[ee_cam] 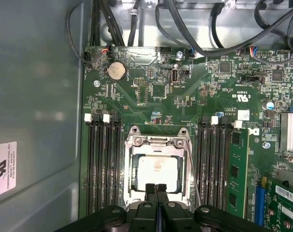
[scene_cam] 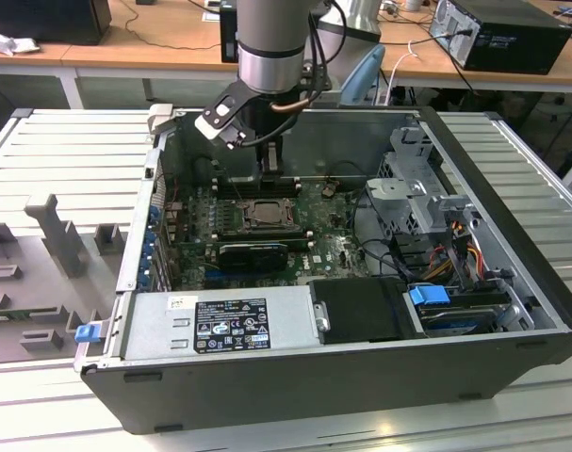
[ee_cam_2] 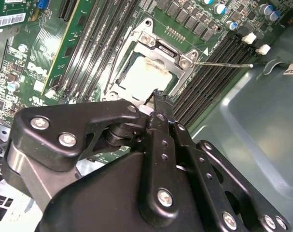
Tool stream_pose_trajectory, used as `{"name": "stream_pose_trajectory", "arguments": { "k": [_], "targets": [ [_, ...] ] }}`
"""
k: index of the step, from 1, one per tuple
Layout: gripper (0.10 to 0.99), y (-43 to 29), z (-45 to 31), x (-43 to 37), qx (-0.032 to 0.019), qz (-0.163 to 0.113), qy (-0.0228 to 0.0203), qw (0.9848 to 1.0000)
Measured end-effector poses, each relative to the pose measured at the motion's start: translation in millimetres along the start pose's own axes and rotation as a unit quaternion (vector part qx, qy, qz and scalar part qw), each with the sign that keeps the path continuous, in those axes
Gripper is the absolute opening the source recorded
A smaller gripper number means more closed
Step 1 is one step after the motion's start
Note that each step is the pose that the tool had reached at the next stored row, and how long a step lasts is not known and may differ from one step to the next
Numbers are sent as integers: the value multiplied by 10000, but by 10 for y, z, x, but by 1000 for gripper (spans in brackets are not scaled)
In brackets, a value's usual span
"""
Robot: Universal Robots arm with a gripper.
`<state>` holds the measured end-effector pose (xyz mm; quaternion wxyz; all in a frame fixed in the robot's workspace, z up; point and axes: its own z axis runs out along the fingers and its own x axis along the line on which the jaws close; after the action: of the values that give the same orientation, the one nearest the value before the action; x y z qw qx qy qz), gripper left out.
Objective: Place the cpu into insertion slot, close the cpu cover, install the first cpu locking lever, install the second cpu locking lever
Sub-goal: 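Install the first cpu locking lever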
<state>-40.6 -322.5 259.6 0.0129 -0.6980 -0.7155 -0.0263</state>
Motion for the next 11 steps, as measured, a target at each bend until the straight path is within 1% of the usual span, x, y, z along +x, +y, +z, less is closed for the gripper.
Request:
{"name": "stream_pose_trajectory", "arguments": {
  "k": [7, 9, 11],
  "targets": [
    [106, 2, -105, 6, 0, 1, 0, 10000],
    [106, 3, -141, 8, 0, 1, 0, 10000],
    [106, 4, -193, 11, 0, 0, 0, 10000]
  ]
}}
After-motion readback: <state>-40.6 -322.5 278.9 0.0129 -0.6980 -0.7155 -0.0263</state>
